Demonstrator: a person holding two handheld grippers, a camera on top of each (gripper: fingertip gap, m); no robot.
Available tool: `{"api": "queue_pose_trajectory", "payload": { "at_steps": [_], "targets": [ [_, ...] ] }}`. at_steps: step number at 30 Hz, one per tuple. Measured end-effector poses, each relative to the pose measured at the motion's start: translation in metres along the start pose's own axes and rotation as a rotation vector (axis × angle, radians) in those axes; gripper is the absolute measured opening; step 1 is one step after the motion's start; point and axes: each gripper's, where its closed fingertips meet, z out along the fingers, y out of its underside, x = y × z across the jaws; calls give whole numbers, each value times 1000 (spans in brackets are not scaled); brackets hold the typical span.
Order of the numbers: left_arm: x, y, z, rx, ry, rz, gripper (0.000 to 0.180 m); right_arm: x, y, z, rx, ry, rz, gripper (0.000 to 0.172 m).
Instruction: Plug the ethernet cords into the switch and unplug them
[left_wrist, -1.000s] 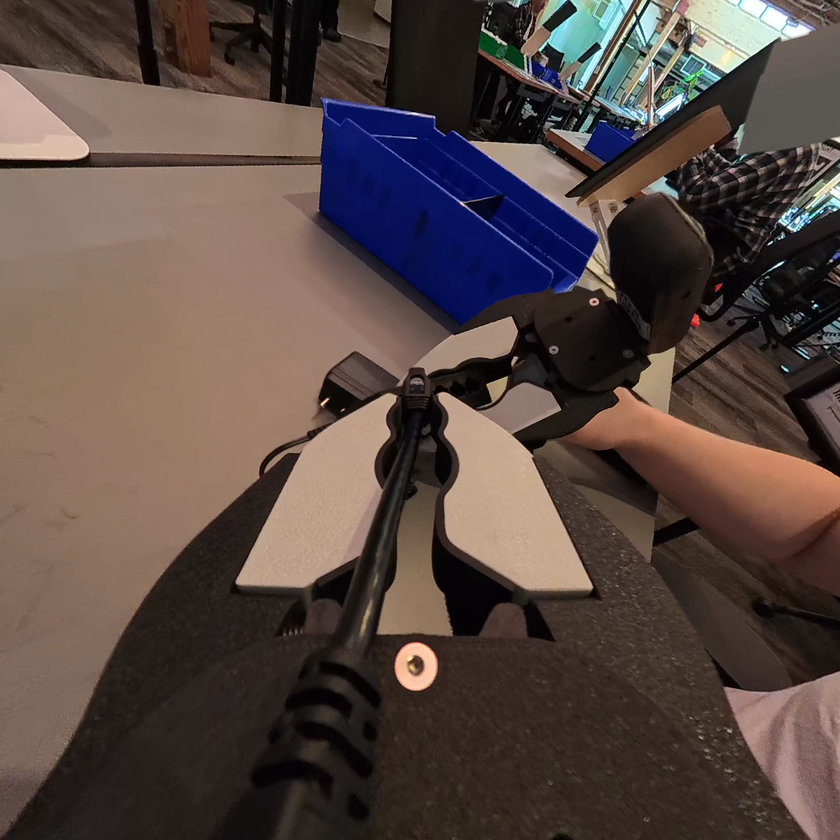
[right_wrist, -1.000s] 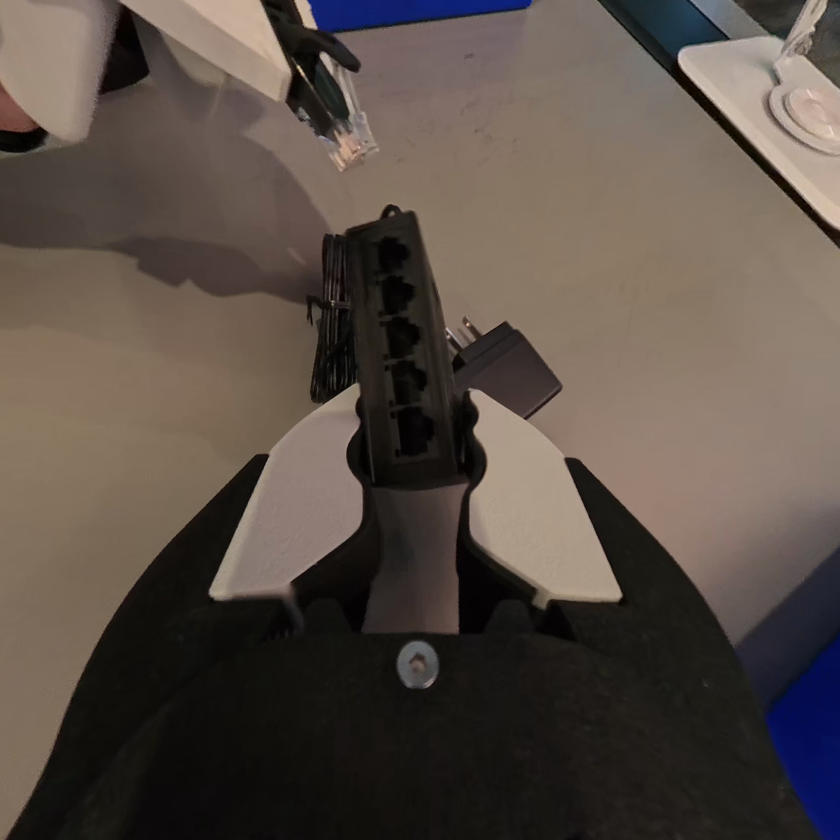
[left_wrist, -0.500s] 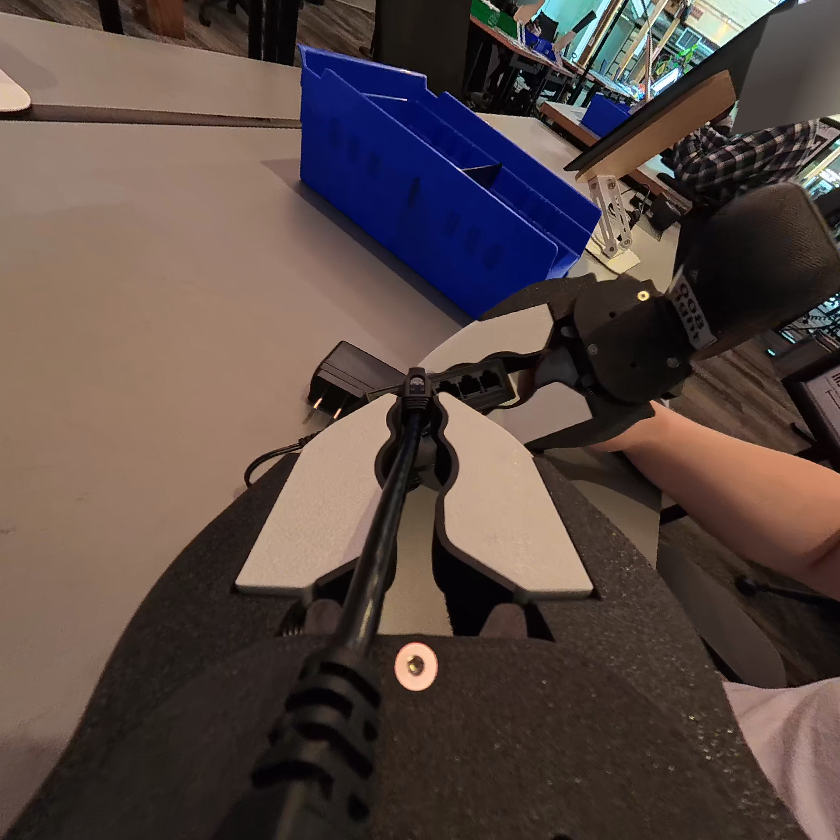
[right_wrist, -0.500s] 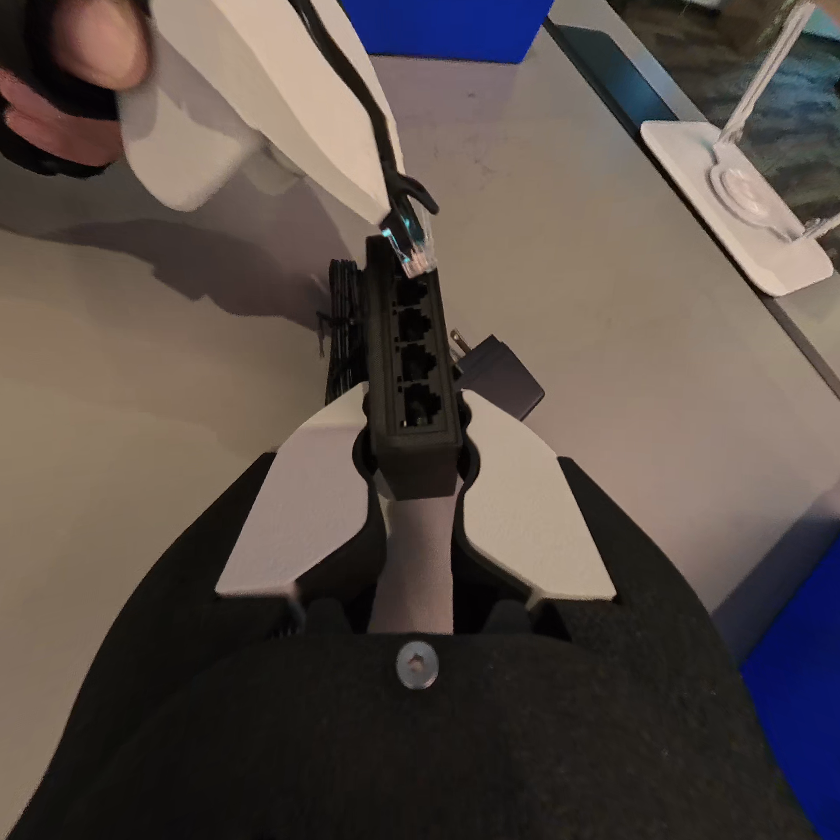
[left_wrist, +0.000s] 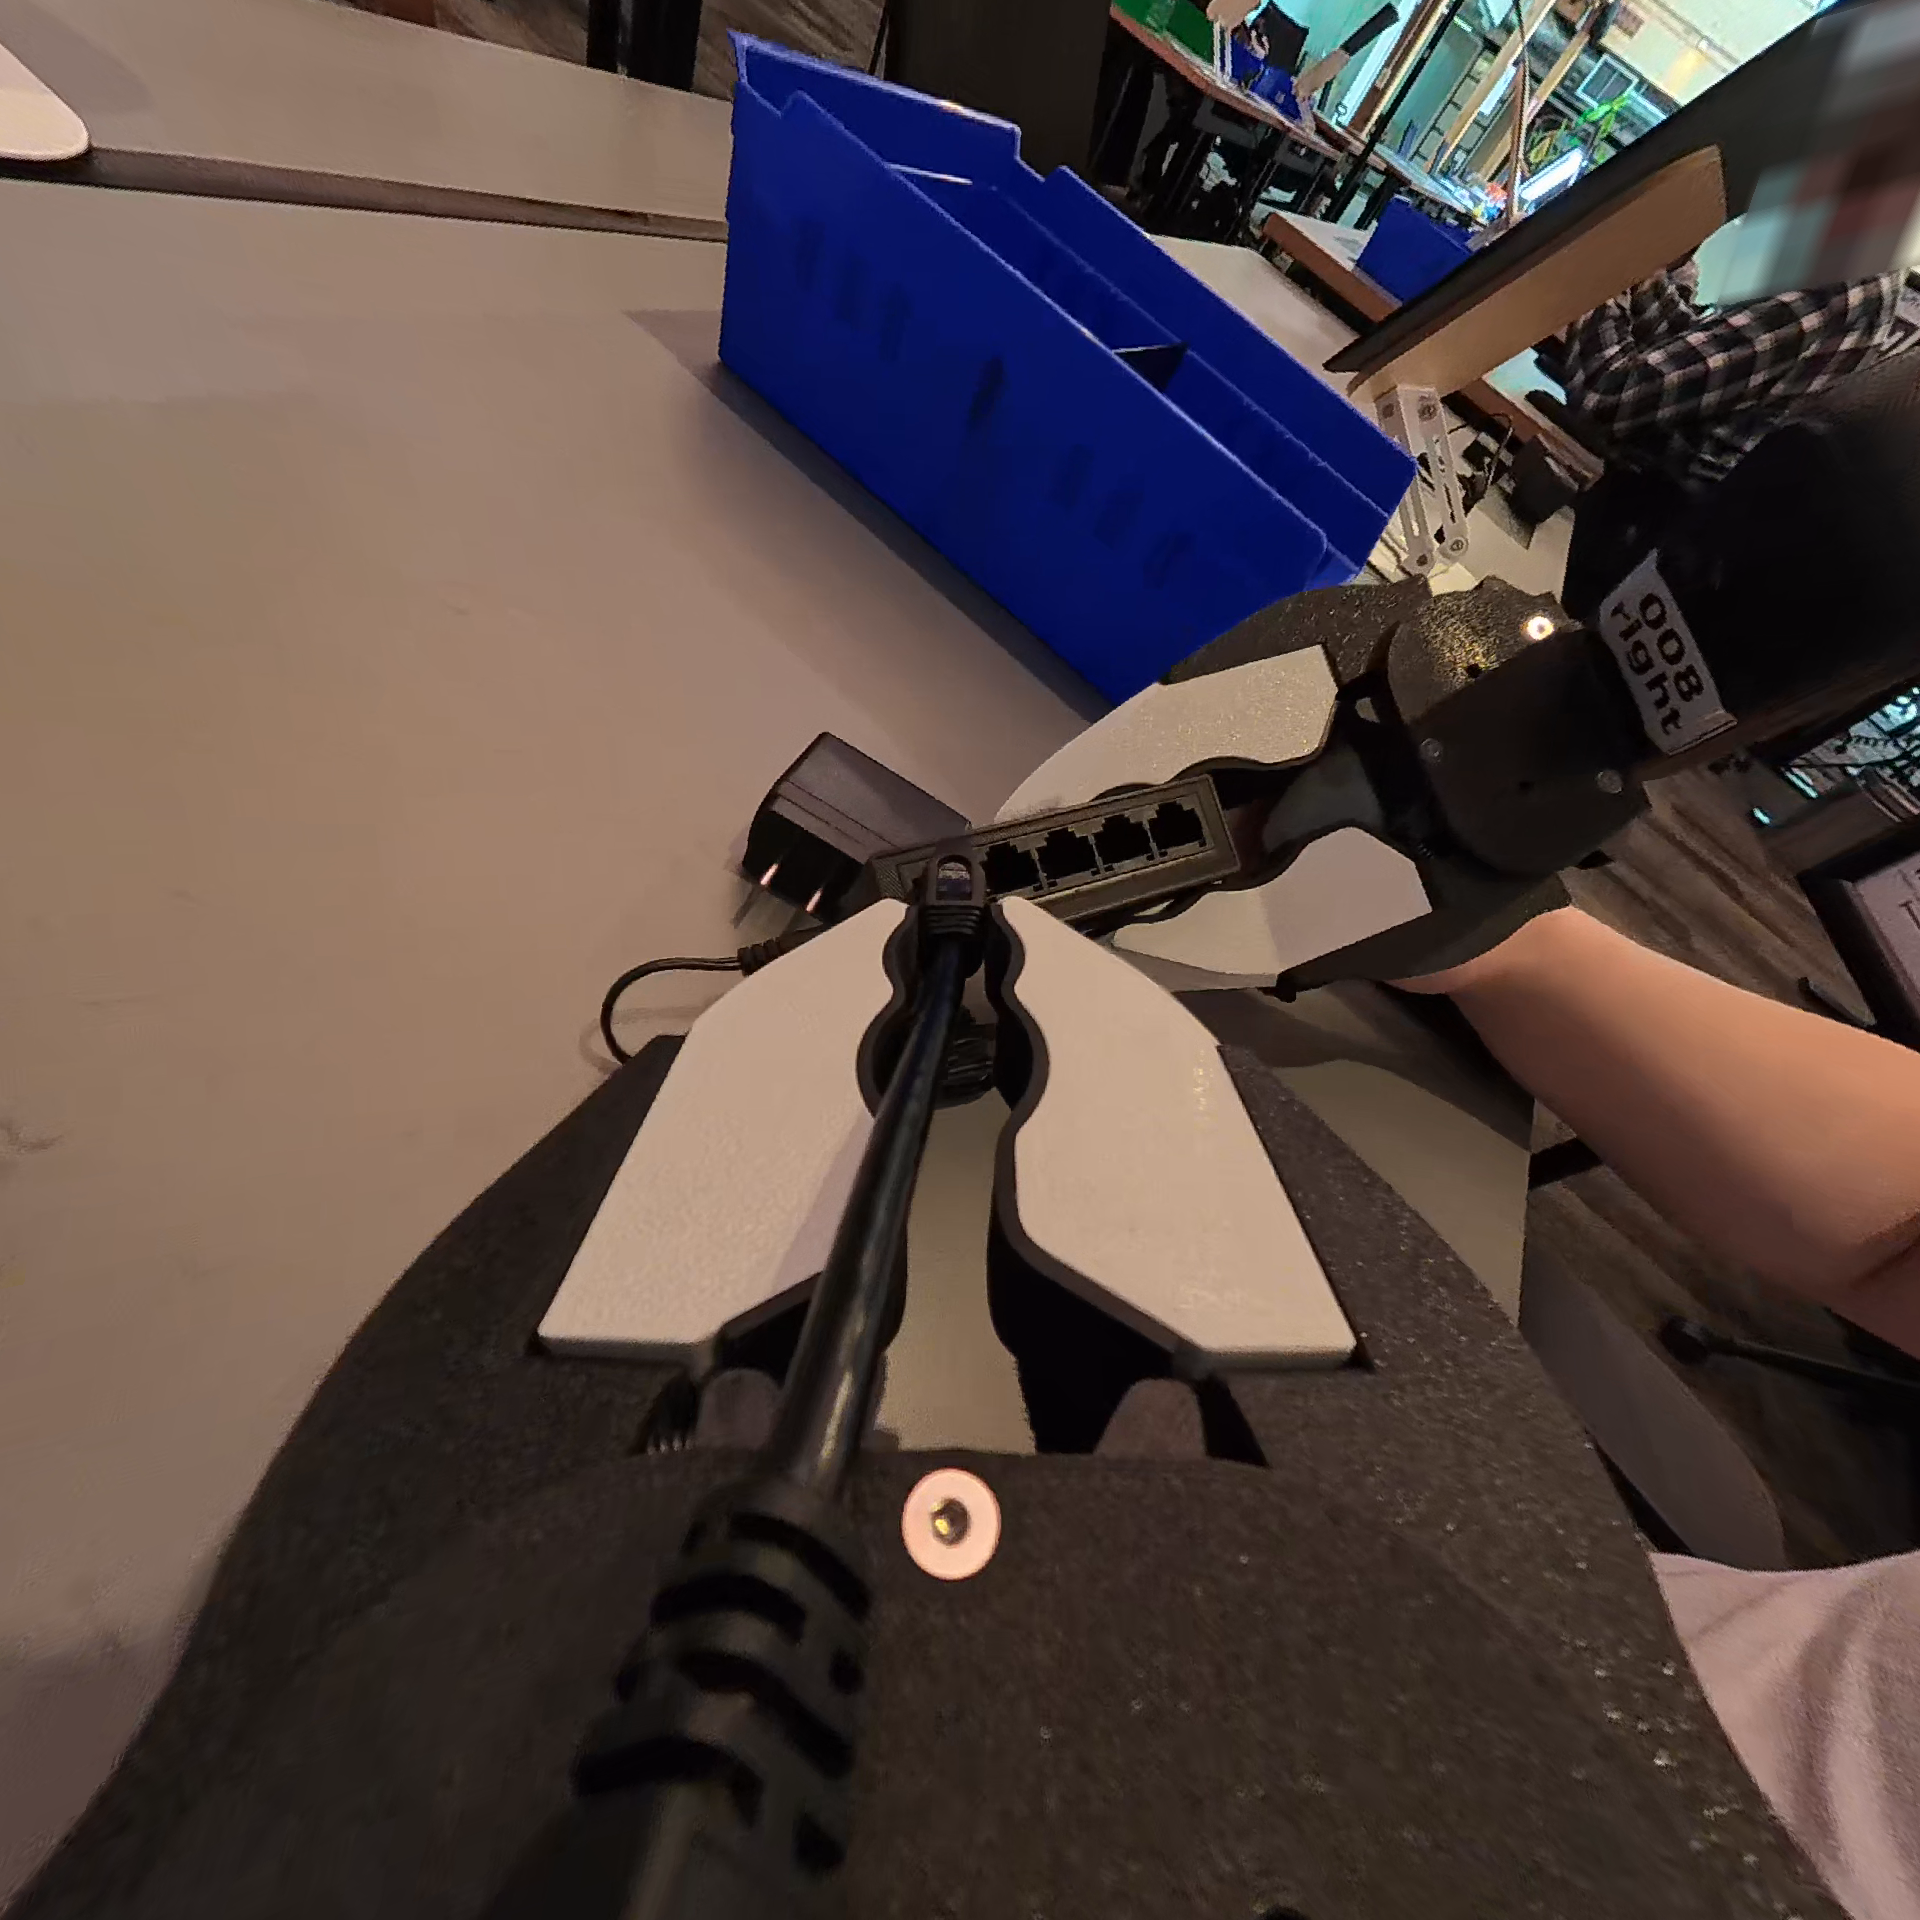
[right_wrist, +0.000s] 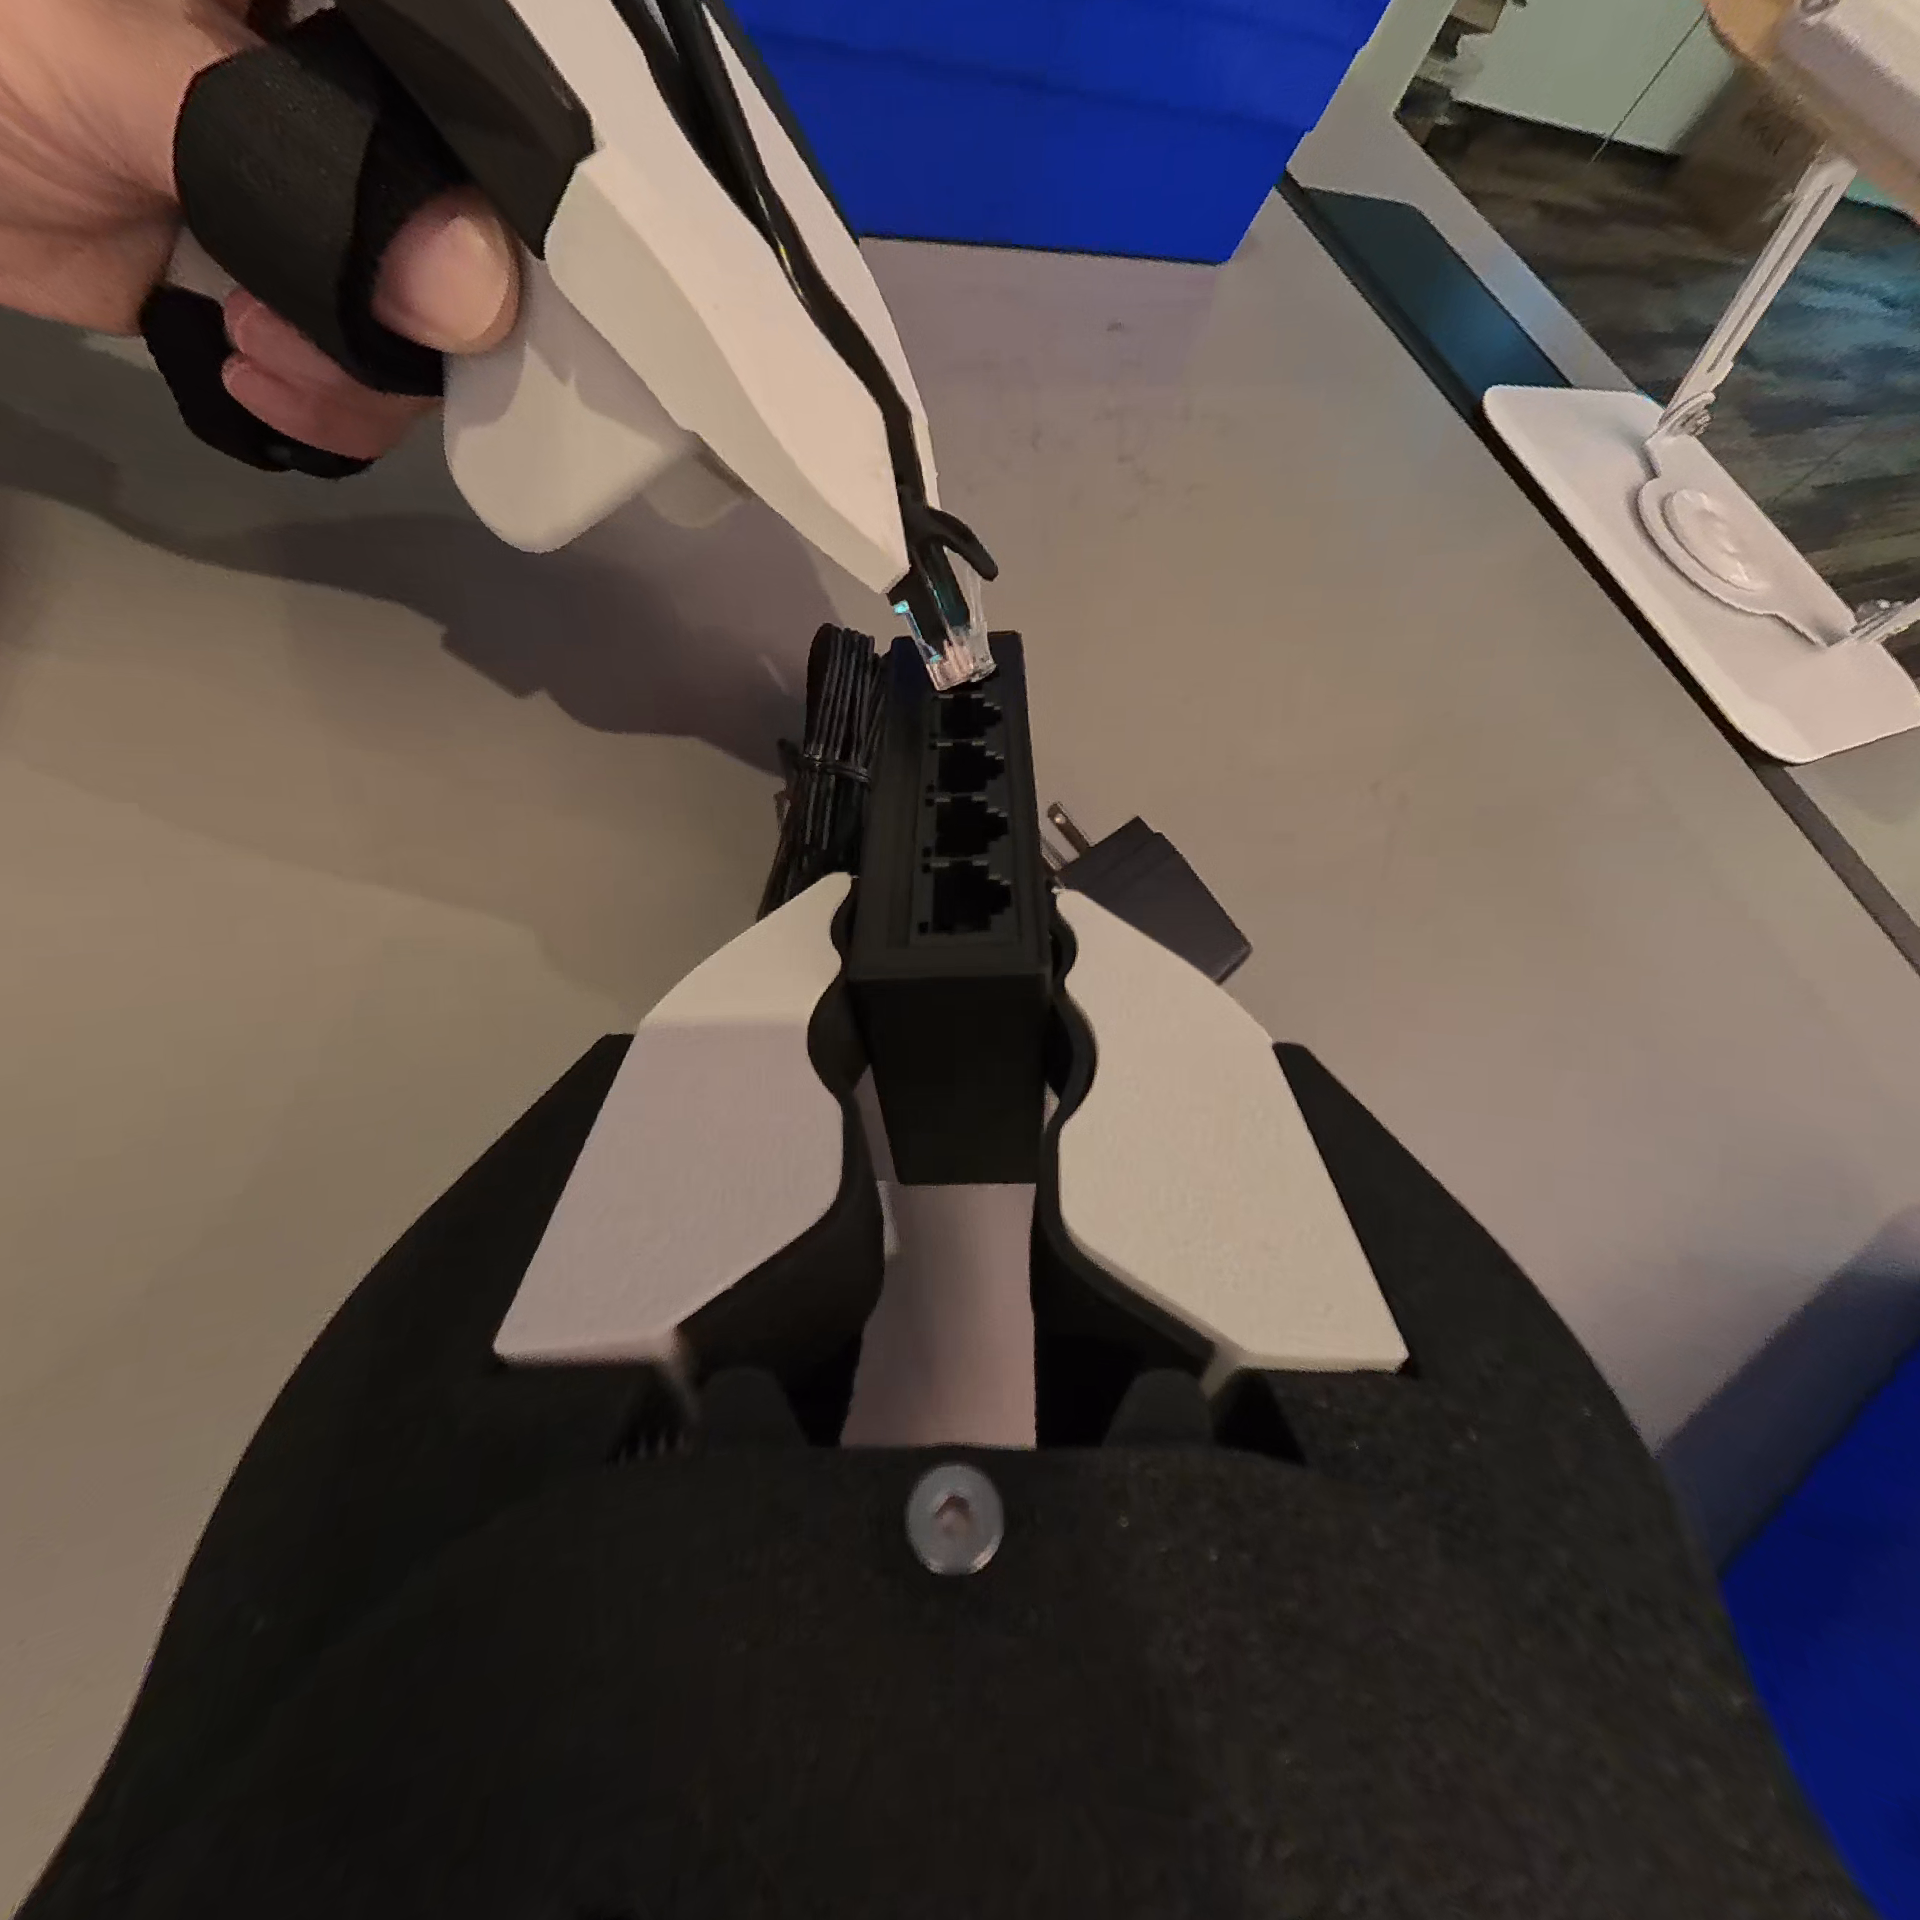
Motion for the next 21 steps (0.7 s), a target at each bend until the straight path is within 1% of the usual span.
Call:
{"api": "queue_pose_trajectory", "payload": {
  "at_steps": [3, 5, 11, 14, 17, 21],
  "targets": [
    [-3, 2, 3, -13, -9, -8, 11, -1, 4, 3, 4, -17, 65, 29],
    [-7, 4, 6, -24, -26, 3, 11, -2, 11, 8, -22, -14, 90, 29],
    [-12, 2, 7, -21, -35, -9, 11, 4, 23, 7, -77, 48, 74, 30],
    [-14, 2, 6, -18, -36, -11, 11, 5, 20, 3, -48, 57, 79, 30],
    [-14, 2, 6, -15, -36, -13, 11, 4, 10, 1, 21, 42, 108, 31],
    [-16, 1, 5, -12, -40, -16, 11, 7, 11, 2, 11, 57, 101, 27]
  ]
}}
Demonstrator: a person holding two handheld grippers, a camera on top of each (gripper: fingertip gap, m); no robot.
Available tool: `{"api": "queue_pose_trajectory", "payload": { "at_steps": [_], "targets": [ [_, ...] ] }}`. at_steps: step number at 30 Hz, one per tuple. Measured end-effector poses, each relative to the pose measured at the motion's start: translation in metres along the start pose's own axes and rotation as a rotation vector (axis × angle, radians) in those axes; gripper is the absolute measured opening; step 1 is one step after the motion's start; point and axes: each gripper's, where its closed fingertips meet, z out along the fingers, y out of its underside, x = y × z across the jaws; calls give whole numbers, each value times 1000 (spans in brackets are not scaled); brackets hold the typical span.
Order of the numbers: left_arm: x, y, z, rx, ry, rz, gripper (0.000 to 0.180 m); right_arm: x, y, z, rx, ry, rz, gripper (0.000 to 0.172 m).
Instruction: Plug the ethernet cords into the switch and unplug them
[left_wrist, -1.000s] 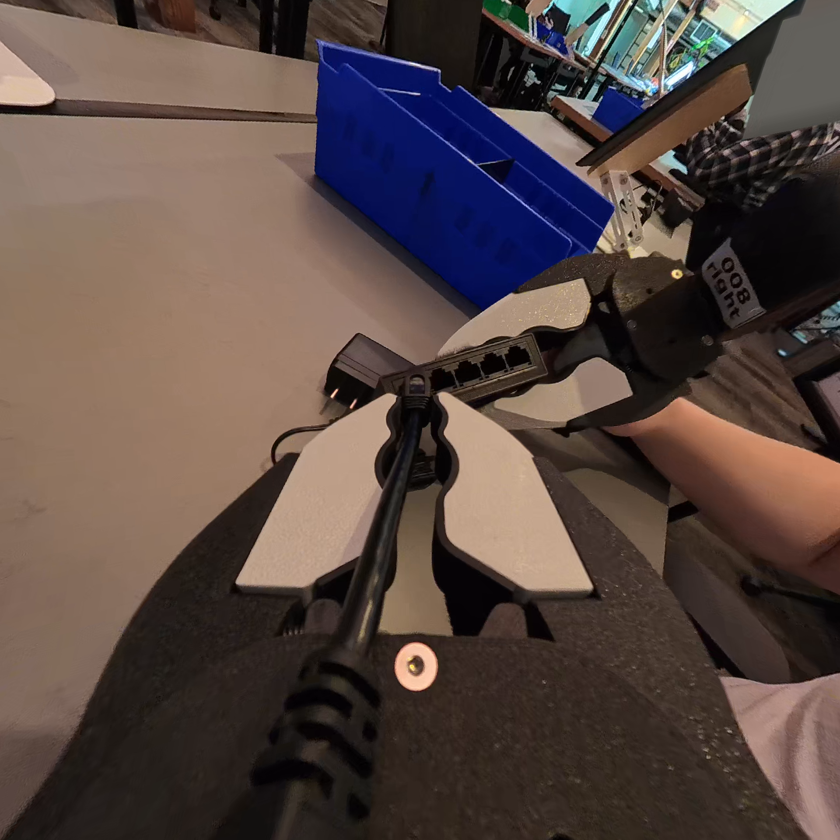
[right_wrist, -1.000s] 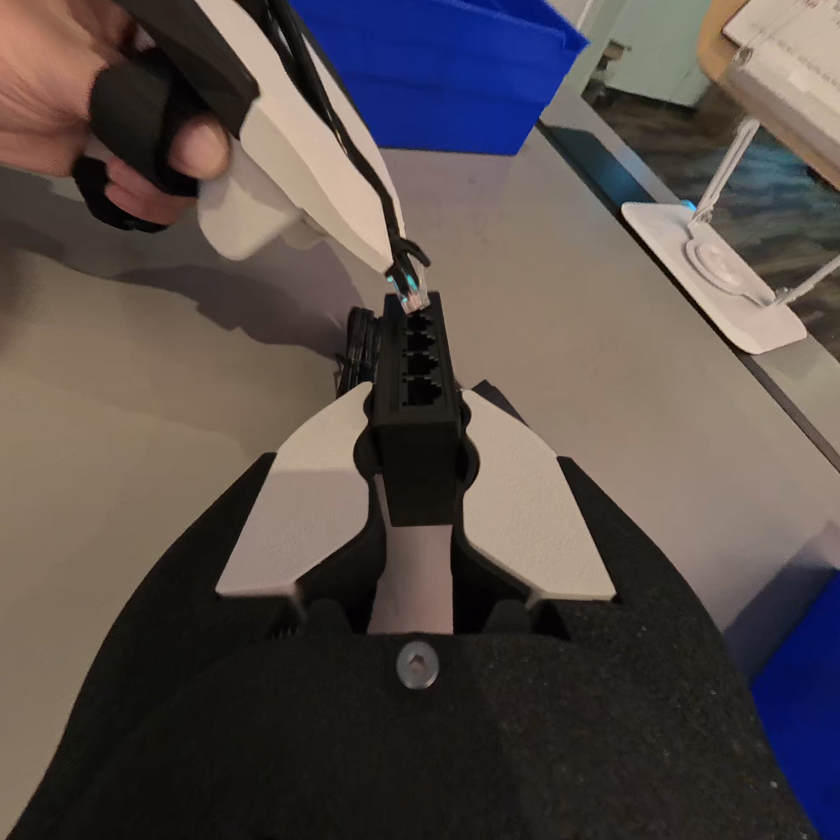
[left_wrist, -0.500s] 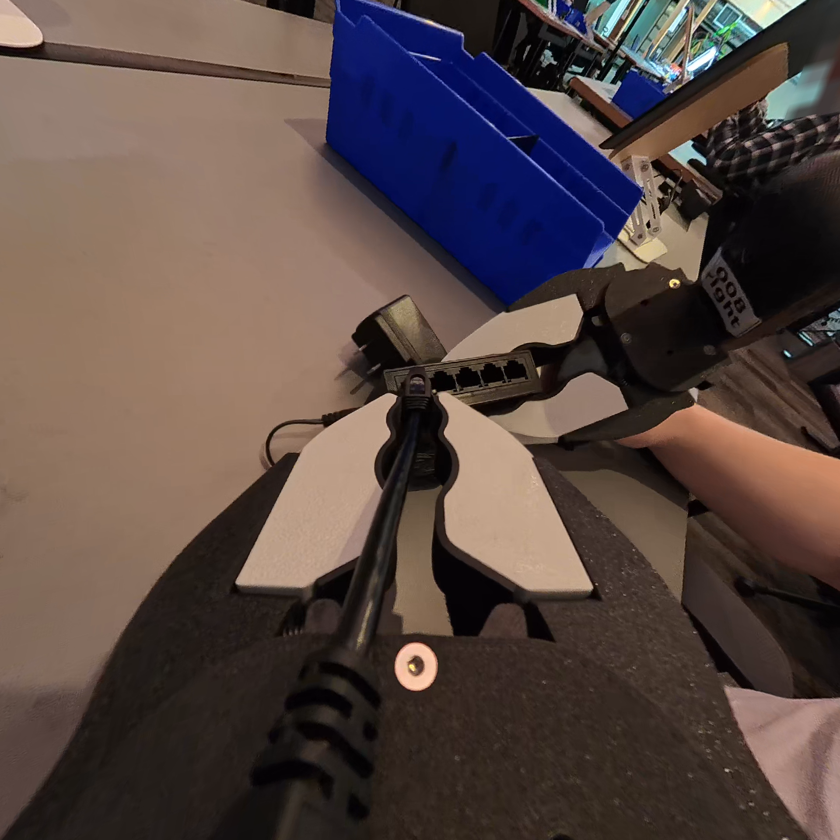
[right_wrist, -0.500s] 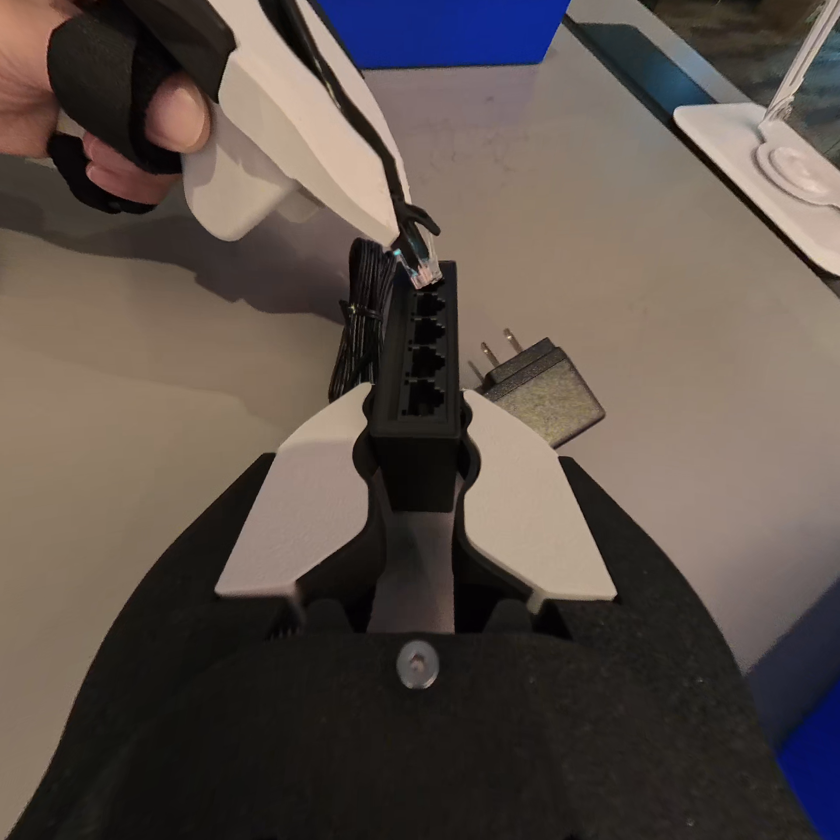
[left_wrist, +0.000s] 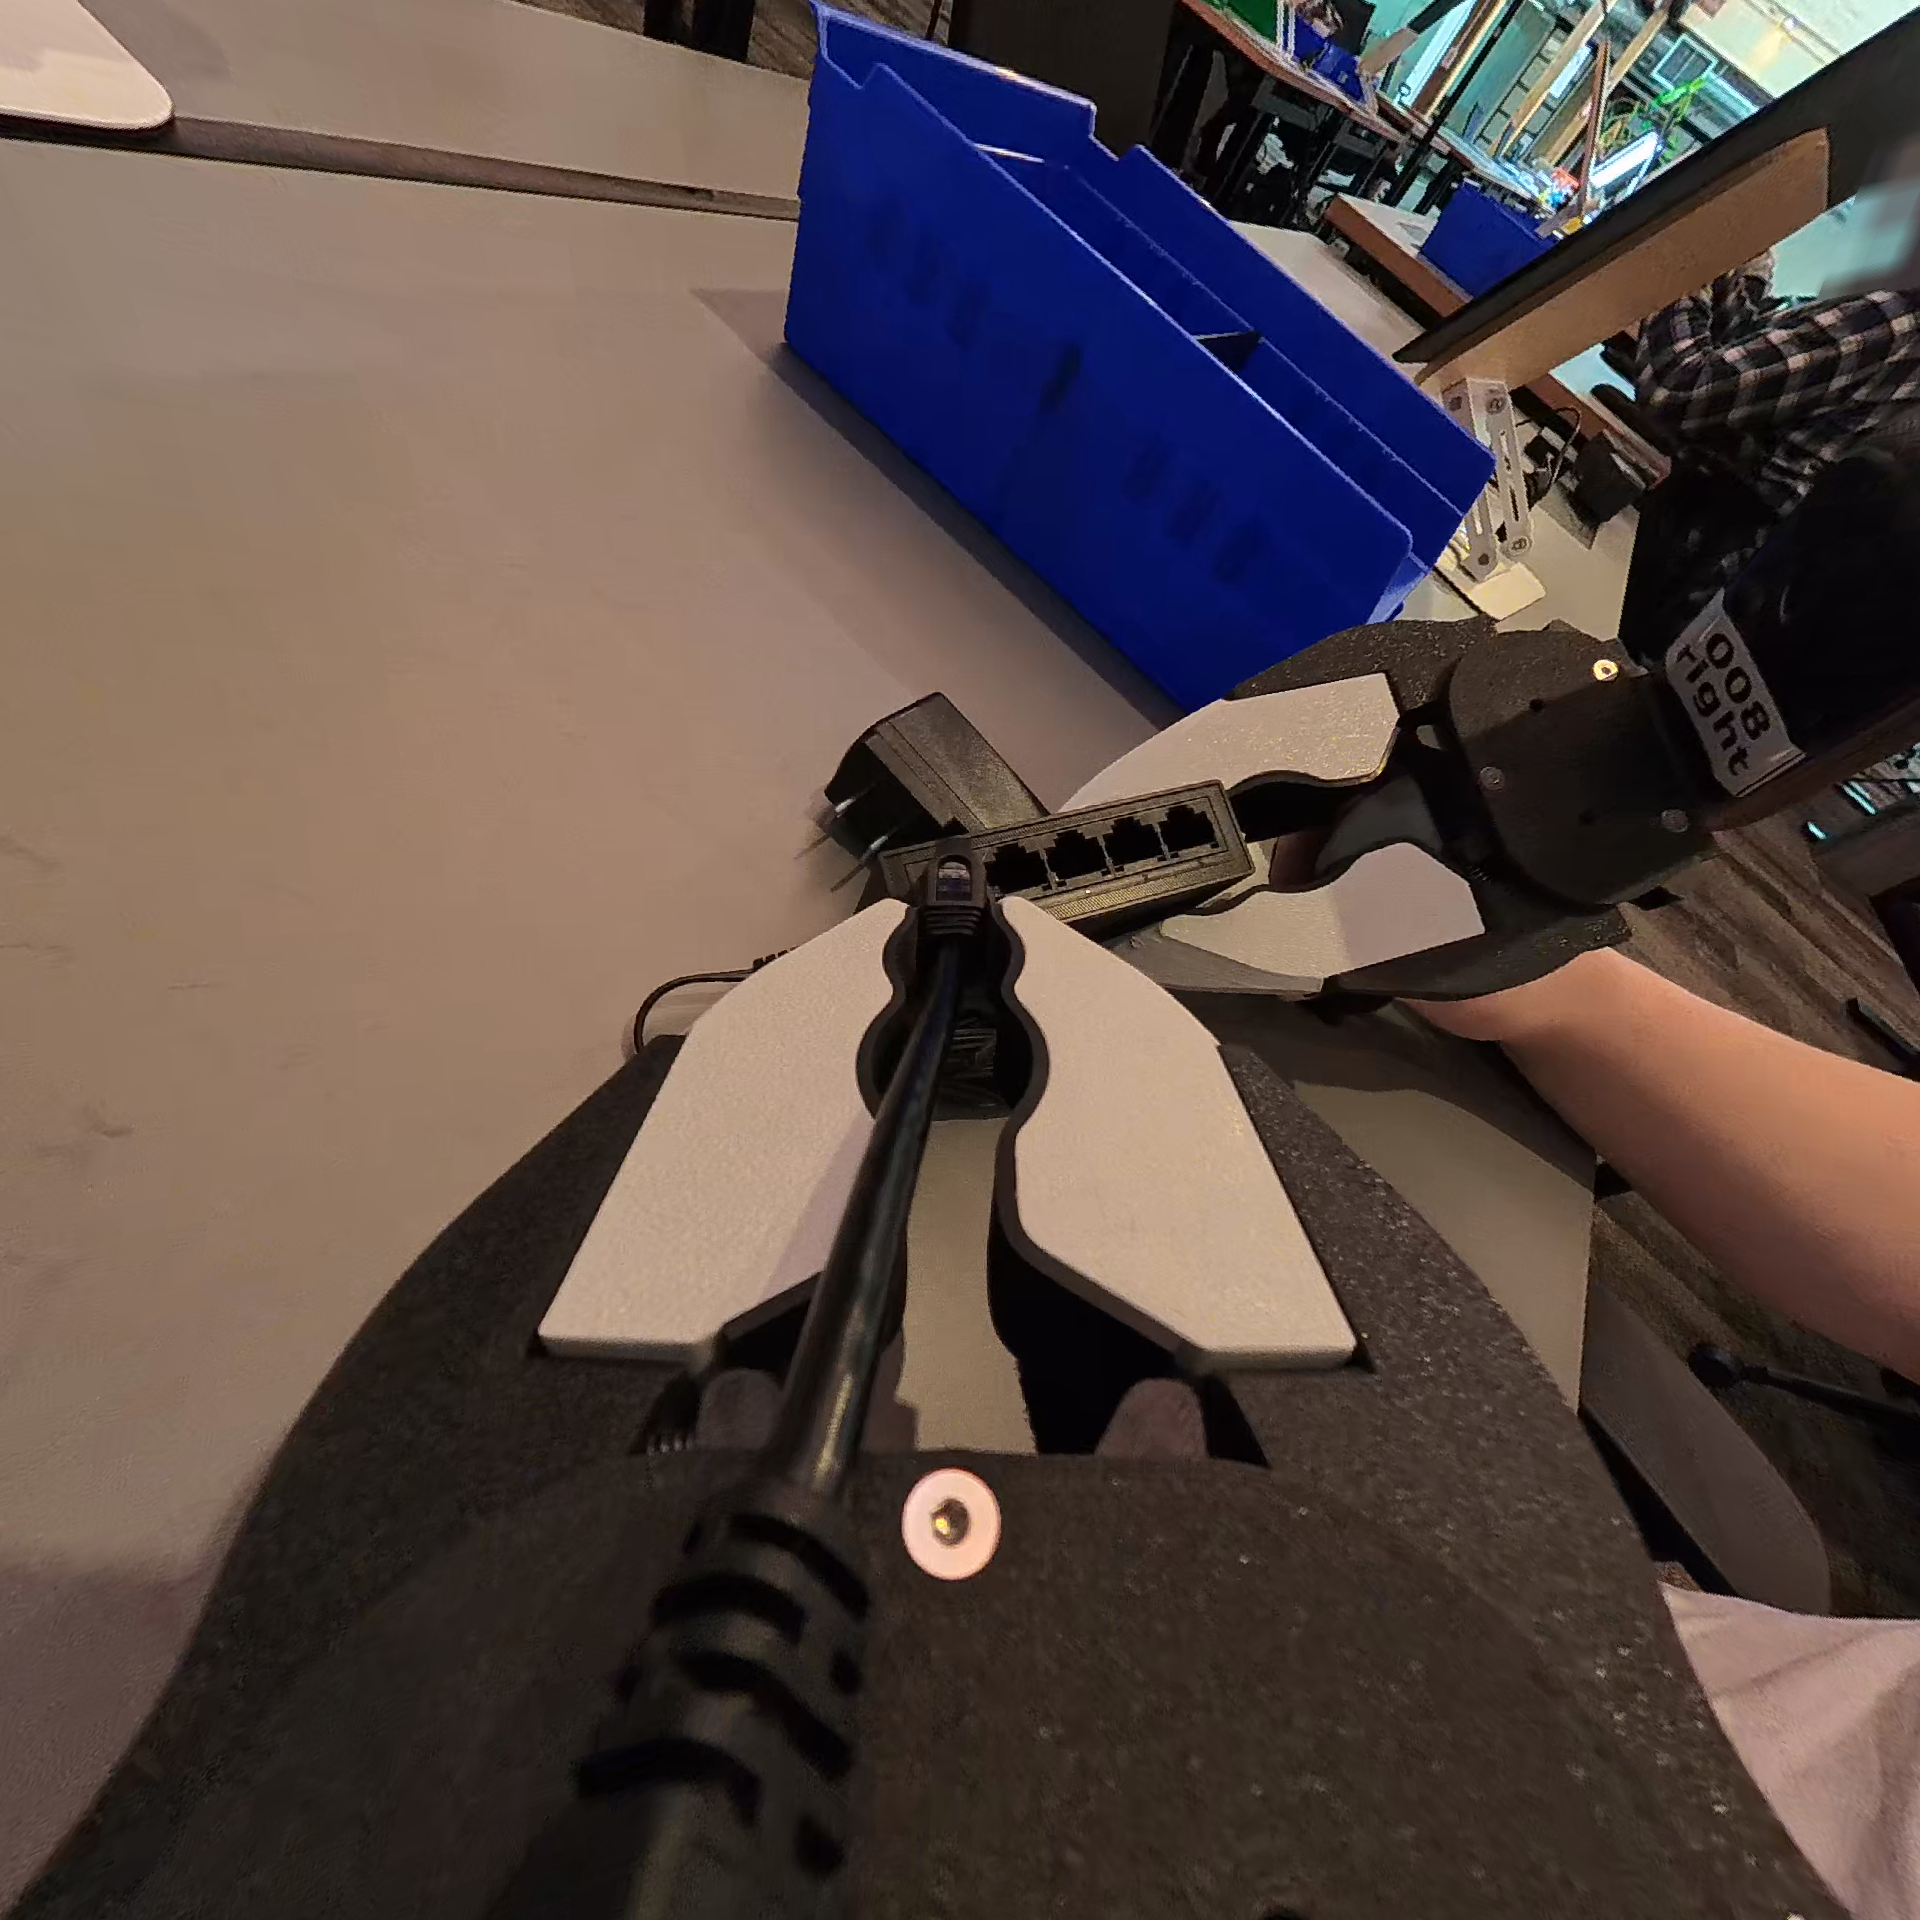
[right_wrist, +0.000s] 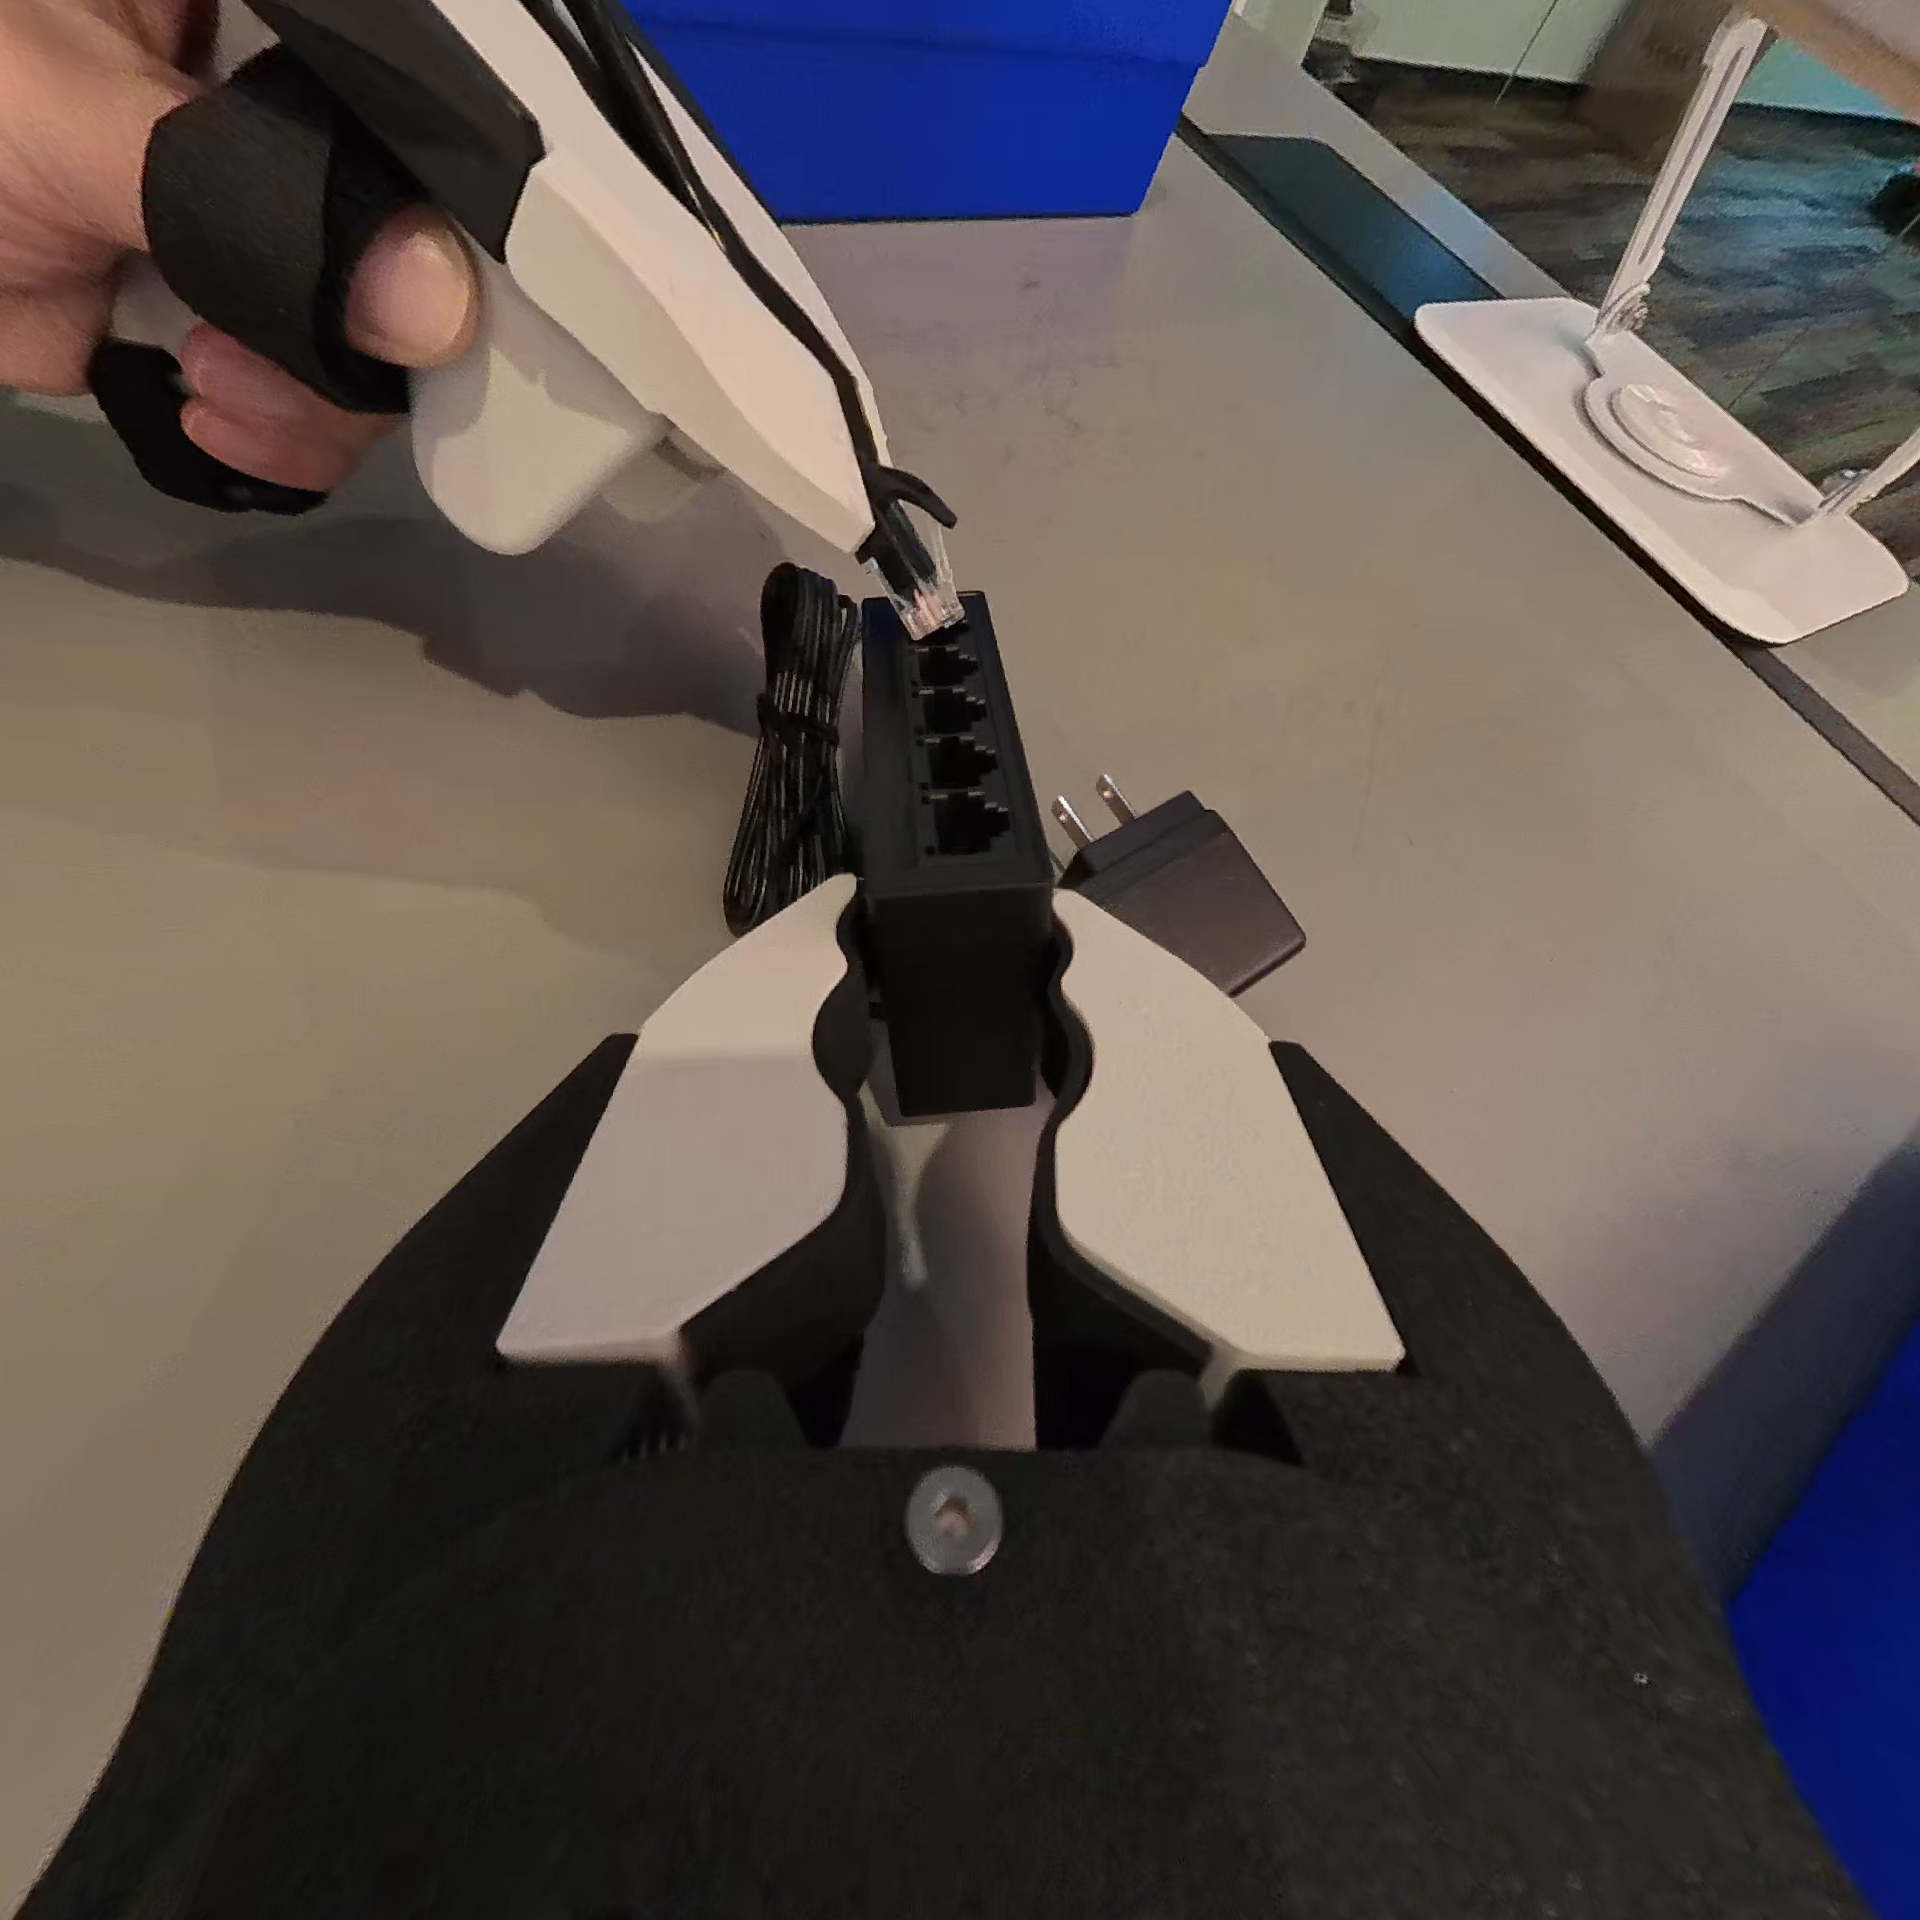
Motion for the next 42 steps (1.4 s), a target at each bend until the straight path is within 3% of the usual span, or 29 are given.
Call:
{"api": "queue_pose_trajectory", "payload": {
  "at_steps": [12, 24, 36, 42],
  "targets": [
    [-4, -8, -11, 64, 3, -43, 11, -3, -7, 0, 2, 39, -83, 27],
    [4, -6, -16, -32, -10, -28, 11, 2, -21, -6, -94, 156, -379, 27],
    [23, -44, -37, 130, 80, -99, 11, 13, -79, -36, -169, 205, -768, 27],
    [33, -63, -51, 223, 48, 3, 11, 10, -109, -46, -144, 204, -846, 27]
  ]
}}
